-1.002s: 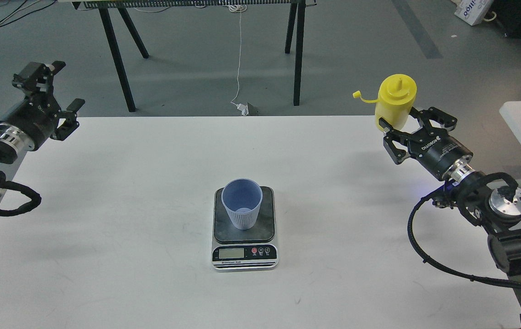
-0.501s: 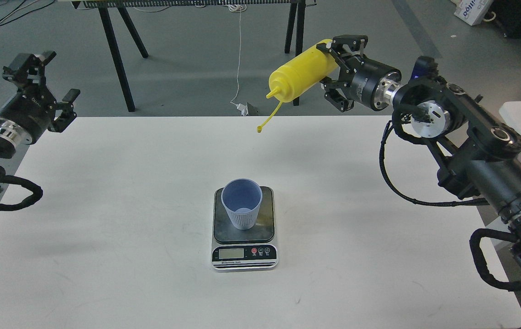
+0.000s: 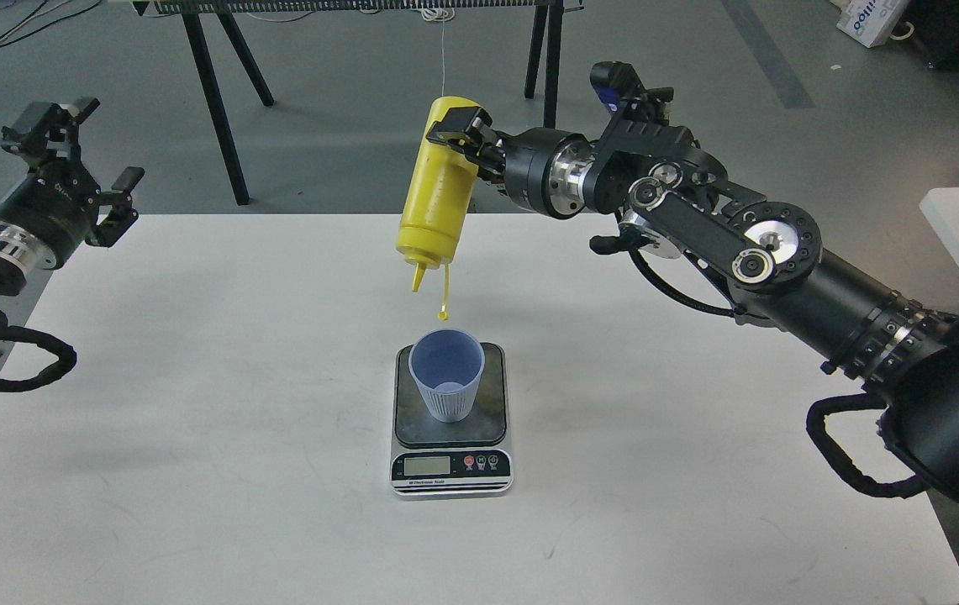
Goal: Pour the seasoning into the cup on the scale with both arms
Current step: 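Tilt the bottle upside down over the cup and squeeze sauce in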
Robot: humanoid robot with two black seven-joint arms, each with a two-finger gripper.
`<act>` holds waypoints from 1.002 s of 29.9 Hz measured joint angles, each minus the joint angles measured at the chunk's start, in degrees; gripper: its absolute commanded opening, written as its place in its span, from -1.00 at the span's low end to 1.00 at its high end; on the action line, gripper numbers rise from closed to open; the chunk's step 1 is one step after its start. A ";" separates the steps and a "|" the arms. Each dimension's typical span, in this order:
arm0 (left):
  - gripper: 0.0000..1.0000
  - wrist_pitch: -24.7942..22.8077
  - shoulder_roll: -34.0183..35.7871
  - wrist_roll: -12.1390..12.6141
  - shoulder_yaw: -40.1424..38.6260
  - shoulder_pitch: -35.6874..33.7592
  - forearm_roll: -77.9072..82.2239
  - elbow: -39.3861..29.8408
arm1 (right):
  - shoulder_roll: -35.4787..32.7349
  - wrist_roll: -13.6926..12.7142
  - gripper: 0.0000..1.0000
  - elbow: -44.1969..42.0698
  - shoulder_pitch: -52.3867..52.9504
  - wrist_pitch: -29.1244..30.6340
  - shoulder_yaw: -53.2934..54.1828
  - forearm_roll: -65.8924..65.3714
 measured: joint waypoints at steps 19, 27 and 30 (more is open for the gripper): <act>0.98 -0.01 0.24 0.00 0.06 0.11 0.09 -0.01 | 1.16 0.17 -0.96 -0.09 5.86 0.70 -11.48 -5.38; 0.98 -0.02 0.25 0.00 0.10 0.11 0.09 -0.01 | 1.16 0.07 -0.96 0.20 6.33 4.69 -12.87 -5.34; 0.98 -0.01 0.30 0.00 0.10 0.11 0.09 -0.01 | 1.16 0.07 -0.96 0.29 6.39 5.61 -12.92 -5.35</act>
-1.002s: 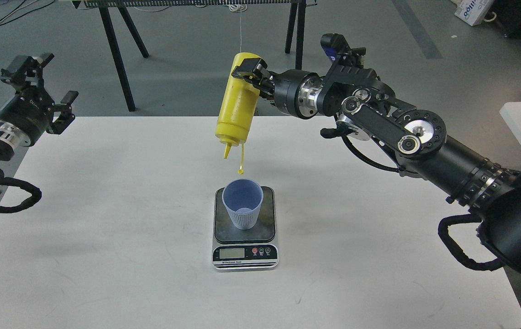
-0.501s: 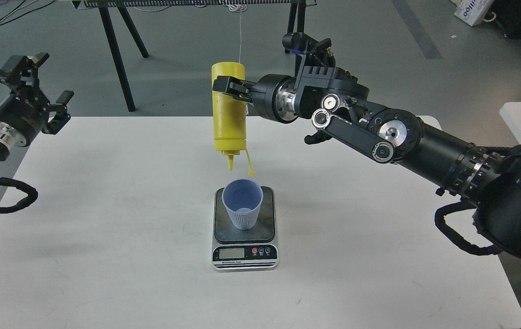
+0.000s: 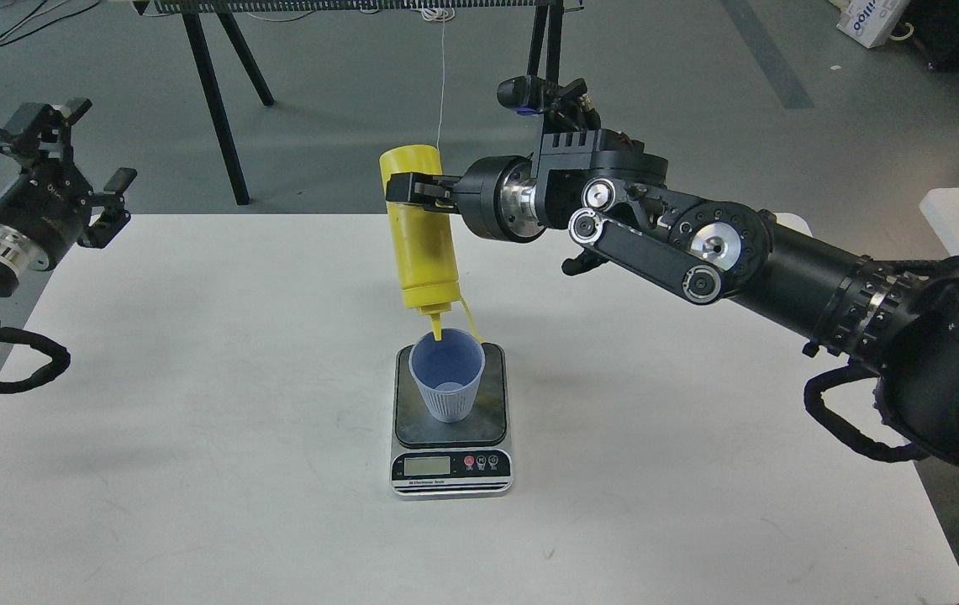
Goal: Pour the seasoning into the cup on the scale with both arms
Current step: 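Tilt the bottle upside down over the cup and squeeze sauce in, then turn the bottle upright and lower it back onto the table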
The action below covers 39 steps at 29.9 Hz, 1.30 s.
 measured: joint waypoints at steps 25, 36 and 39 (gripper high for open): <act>0.98 0.00 0.37 0.00 0.46 0.07 0.50 0.42 | -5.05 -4.87 -0.96 -6.45 -4.20 -0.65 26.48 28.88; 0.98 0.01 1.69 0.00 0.72 0.16 0.86 0.43 | -15.81 -10.46 -0.96 -6.47 -27.87 8.00 41.47 77.30; 0.98 0.01 1.57 0.00 0.72 0.17 0.87 0.44 | -16.04 -12.36 -0.96 -6.55 -36.02 9.06 44.85 85.73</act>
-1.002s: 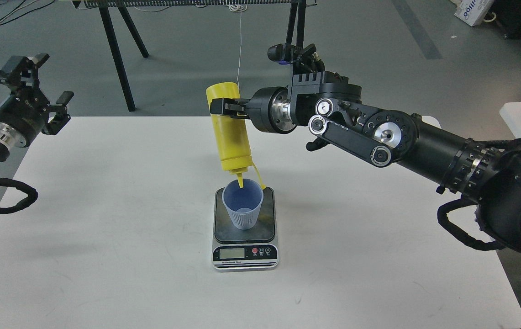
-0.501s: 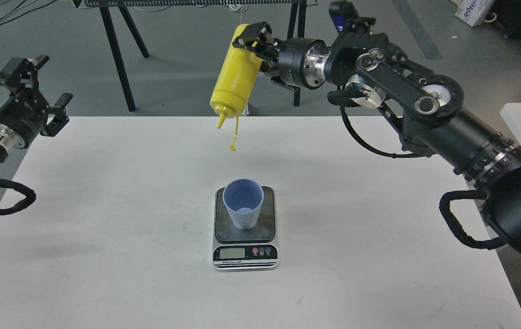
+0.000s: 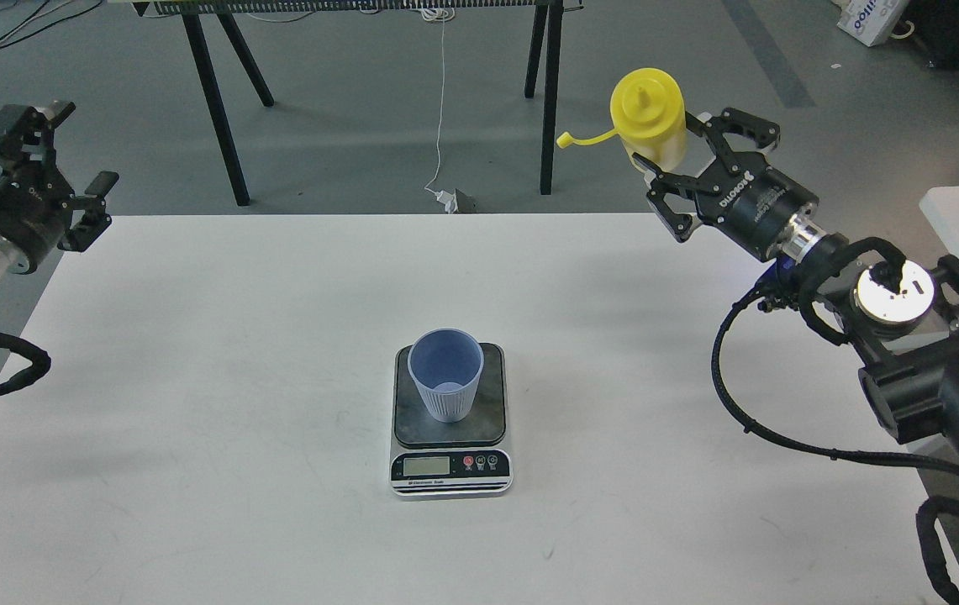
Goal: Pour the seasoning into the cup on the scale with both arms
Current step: 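Turn the bottle upright and lower it back onto the table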
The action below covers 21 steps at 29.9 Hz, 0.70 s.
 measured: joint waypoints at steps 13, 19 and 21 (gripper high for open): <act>0.98 0.00 -0.40 0.00 0.09 0.00 0.01 0.00 | 0.54 -0.81 -0.95 0.75 -20.26 0.21 2.32 12.02; 0.98 0.00 -0.33 0.00 0.09 0.04 0.01 0.00 | 0.97 -0.73 -0.89 0.82 -25.35 0.21 2.32 15.00; 0.98 0.00 -0.33 0.00 0.09 0.08 0.01 0.00 | 1.05 -0.71 -0.75 0.85 -26.52 0.21 2.32 15.80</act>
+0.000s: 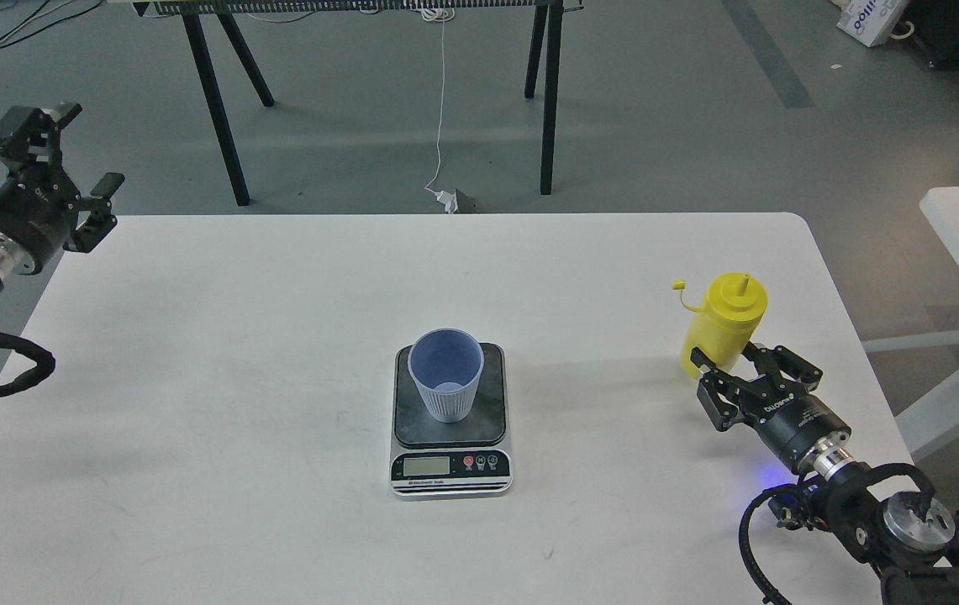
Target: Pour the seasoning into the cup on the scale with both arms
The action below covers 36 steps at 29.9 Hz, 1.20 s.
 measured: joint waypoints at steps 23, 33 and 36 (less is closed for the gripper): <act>0.98 0.00 0.11 0.00 0.00 0.01 0.00 0.00 | -2.15 0.04 0.89 5.17 -4.89 -0.02 -0.45 -0.20; 0.98 0.00 -0.25 0.00 -0.01 0.88 0.00 0.00 | -17.13 0.34 0.94 20.91 -16.99 -0.02 6.58 0.09; 0.98 0.00 -0.34 0.00 -0.07 1.44 -0.10 0.00 | -19.78 0.27 0.94 18.41 -11.14 -0.02 7.61 -0.52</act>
